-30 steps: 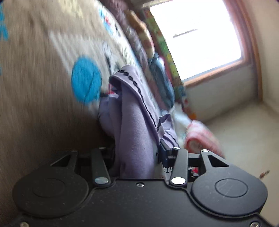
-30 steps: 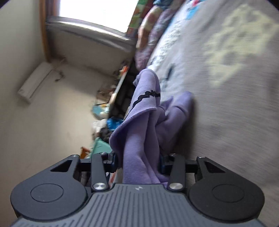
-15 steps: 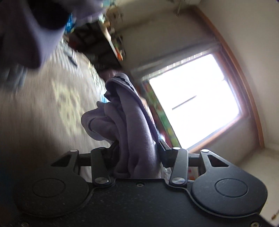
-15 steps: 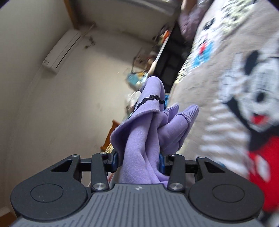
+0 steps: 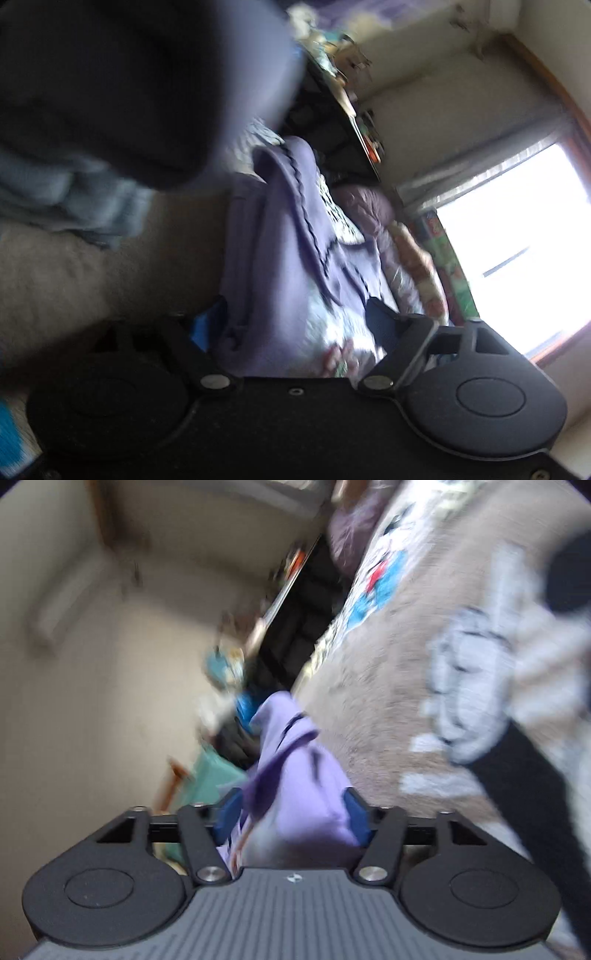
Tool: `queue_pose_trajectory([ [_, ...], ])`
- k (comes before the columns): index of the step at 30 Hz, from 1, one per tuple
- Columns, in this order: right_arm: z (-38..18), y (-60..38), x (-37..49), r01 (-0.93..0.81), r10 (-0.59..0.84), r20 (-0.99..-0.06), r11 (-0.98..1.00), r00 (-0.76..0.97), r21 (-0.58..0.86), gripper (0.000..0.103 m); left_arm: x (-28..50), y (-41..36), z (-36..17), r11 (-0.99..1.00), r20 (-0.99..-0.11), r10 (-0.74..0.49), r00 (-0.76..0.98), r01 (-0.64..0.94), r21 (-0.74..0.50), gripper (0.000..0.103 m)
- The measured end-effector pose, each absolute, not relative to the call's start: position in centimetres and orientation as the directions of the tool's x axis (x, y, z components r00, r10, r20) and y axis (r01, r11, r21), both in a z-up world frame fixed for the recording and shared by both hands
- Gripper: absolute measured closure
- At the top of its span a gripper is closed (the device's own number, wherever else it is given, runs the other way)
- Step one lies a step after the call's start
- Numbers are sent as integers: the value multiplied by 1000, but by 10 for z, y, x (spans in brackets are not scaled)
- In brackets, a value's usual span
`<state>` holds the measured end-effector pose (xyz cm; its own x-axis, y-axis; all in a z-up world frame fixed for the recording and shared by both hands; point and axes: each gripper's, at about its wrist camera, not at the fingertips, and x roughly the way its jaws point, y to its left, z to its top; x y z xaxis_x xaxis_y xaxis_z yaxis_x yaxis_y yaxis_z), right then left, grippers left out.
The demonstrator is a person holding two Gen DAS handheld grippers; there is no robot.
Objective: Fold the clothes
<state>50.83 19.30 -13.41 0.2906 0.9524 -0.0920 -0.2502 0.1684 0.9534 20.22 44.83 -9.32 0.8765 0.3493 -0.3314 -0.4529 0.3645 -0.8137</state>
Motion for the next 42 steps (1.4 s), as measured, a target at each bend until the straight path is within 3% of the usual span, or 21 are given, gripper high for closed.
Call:
queue_pose_trajectory([
  [1, -140, 185, 506, -233, 950, -56, 132, 308, 963, 49, 203, 447, -94, 373, -336, 354, 873, -462, -805, 19],
  [5, -130, 173, 493, -210, 942, -105, 179, 320, 961, 44, 205, 451, -97, 359, -351, 367, 861, -479, -801, 21],
  [7, -128, 170, 489, -178, 933, -131, 200, 336, 963, 44, 205, 451, -98, 353, -361, 383, 850, -496, -793, 37],
  [11, -124, 189, 489, -206, 916, -210, 291, 343, 934, 44, 204, 443, -101, 362, -369, 407, 836, -518, -775, 47],
  [16, -141, 213, 511, -174, 918, -224, 292, 326, 941, 66, 217, 448, -103, 395, -365, 399, 841, -517, -759, 55],
  [20, -135, 241, 527, -252, 912, -265, 349, 313, 903, 68, 222, 449, -104, 398, -358, 394, 847, -508, -764, 56],
  [24, -136, 234, 524, -269, 914, -233, 329, 332, 905, 66, 219, 443, -102, 410, -341, 387, 857, -491, -769, 42],
  [28, -135, 202, 513, -217, 900, -221, 317, 375, 923, 52, 212, 426, -96, 445, -375, 367, 851, -515, -733, 27],
  [32, -119, 186, 492, -279, 884, -330, 425, 330, 861, 38, 205, 407, -90, 482, -416, 347, 840, -541, -689, 16],
  [33, -114, 184, 485, -305, 876, -364, 457, 316, 835, 31, 203, 402, -89, 491, -427, 342, 837, -547, -678, 9],
  [37, -99, 162, 443, -378, 839, -463, 543, 286, 750, 9, 196, 383, -83, 528, -468, 324, 822, -567, -632, 5],
  [42, -79, 139, 399, -405, 793, -531, 609, 300, 682, 0, 177, 365, -73, 568, -520, 258, 814, -563, -600, 0],
])
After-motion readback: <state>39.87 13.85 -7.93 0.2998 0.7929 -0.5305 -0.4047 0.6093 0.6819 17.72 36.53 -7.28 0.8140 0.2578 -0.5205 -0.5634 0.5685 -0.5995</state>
